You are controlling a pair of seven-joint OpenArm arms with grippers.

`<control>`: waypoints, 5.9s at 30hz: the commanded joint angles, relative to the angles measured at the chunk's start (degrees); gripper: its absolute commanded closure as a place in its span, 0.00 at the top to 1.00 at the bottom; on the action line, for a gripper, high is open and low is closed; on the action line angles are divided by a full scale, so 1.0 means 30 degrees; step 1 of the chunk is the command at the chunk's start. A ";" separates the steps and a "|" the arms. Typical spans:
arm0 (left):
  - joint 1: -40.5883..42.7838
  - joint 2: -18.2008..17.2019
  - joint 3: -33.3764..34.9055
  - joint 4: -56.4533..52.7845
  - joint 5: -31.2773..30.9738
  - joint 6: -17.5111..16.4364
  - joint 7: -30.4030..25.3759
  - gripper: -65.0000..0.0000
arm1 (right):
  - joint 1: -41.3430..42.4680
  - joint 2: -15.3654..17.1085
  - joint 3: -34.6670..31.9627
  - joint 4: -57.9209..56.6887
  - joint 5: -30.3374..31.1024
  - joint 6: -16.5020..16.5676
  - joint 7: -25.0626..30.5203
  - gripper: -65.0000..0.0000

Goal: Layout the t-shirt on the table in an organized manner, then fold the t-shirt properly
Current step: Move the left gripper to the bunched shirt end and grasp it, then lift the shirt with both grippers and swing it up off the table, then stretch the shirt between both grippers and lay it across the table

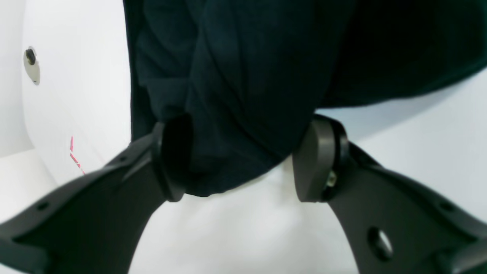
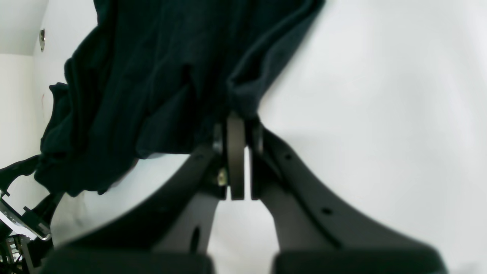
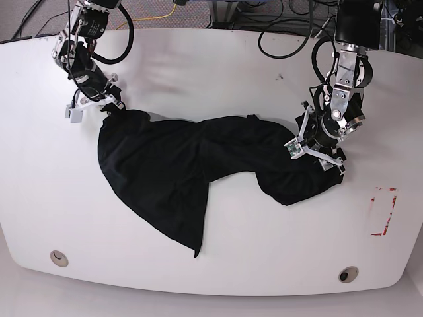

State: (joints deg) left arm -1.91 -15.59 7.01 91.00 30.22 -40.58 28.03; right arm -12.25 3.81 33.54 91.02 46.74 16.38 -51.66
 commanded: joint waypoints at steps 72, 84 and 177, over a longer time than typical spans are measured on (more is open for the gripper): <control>-0.6557 0.7880 -0.5778 0.6135 -0.0182 0.1174 0.2099 0.00 | 0.4157 0.4751 0.0088 0.5835 0.0376 0.0151 0.0297 0.00; -1.0806 0.8198 -0.6775 0.6135 -0.0182 0.1174 0.4268 0.00 | 0.7204 0.7535 -0.0205 0.5688 0.0346 0.0151 0.0297 0.00; -1.3912 0.3367 -0.7361 0.7307 -0.0856 0.0192 1.7323 0.00 | 0.8846 1.4245 -0.3048 0.4223 0.3042 0.0180 -0.0758 0.00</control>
State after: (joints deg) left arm -43.51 -4.54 -15.07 112.25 26.96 -39.94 80.97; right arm 16.21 46.00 21.67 100.90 54.15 16.43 -55.57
